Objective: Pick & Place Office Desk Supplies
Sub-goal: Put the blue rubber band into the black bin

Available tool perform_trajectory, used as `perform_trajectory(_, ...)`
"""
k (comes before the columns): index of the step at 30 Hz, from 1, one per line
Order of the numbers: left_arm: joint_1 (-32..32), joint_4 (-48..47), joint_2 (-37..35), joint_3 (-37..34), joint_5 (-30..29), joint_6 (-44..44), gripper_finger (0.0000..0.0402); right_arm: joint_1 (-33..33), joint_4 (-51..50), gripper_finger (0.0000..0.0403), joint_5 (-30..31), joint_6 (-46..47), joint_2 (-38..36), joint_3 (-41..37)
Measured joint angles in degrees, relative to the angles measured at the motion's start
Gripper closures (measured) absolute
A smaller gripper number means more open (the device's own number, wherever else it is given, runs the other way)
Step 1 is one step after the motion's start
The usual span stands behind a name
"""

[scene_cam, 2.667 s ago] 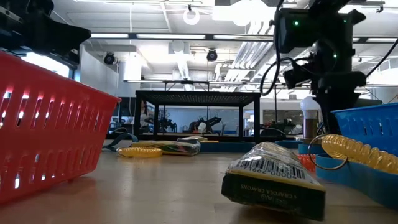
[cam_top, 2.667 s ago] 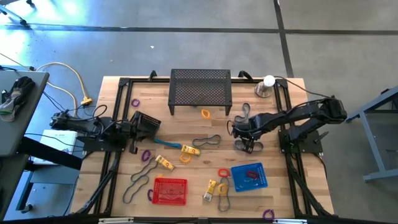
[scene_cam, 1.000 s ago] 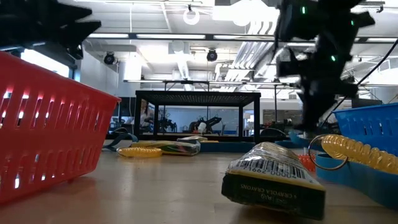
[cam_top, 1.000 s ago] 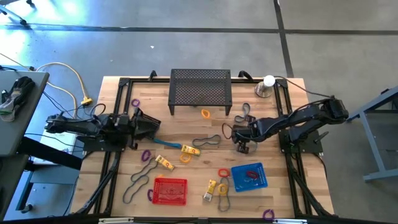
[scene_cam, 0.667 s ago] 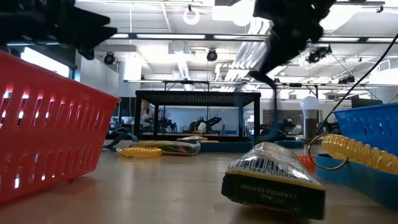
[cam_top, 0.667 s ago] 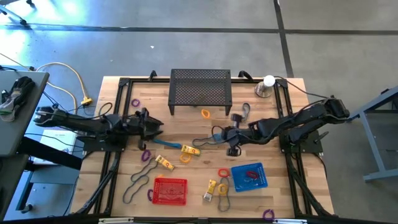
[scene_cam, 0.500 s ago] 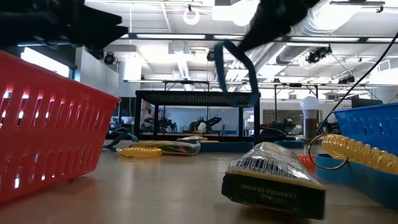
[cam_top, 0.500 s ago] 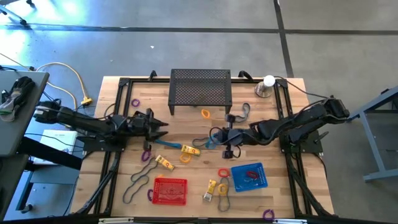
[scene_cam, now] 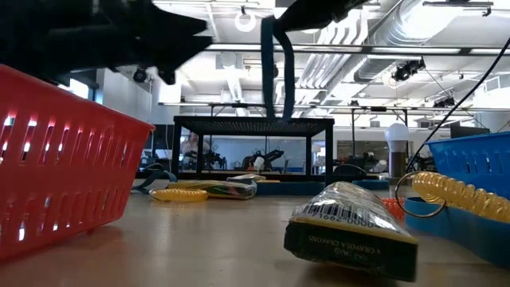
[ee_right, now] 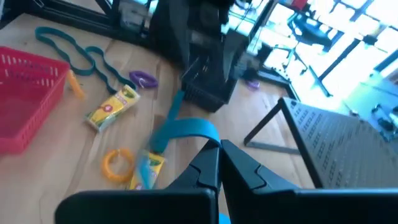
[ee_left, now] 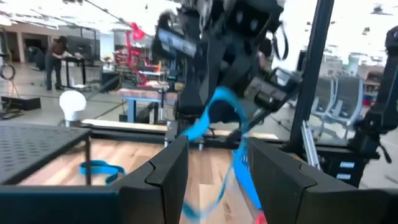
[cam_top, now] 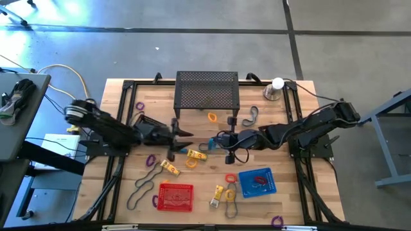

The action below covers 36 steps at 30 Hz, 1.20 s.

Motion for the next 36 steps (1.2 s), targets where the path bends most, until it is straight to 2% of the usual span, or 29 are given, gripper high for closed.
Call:
perform_trajectory(7, 0.0, 1.2, 9.2, 8.4, 0.2, 3.0, 0.0242, 0.0, 1.1, 0.0401, 0.0, -0.7, 0.0, 0.0)
perform_trajectory(12, 0.4, 1.0, 12.6, 12.2, 6.5, -0.5, 0.0242, -0.8, 1.1, 0.0401, 0.1, -1.6, 0.0, 0.0)
perform_trajectory(16, 0.4, 1.1, 13.0, 13.2, 8.6, -2.4, 0.0242, -2.0, 1.1, 0.0401, 0.3, -1.8, 0.0, 0.0)
perform_trajectory(26, 0.4, 0.9, 13.0, 13.3, 9.0, -4.7, 0.0242, -3.8, 0.5, 0.0401, -0.1, -1.8, 0.0, 0.0)
perform_trajectory(32, 0.3, 0.7, 12.9, 13.3, 13.6, -4.7, 0.0242, -3.8, -0.4, 0.0401, -0.2, -2.1, 0.0, 0.0)
perform_trajectory(36, 0.4, 0.7, 12.9, 13.3, 13.0, -4.7, 0.0242, -3.8, -0.4, 0.0401, -0.2, -2.1, 0.0, 0.0)
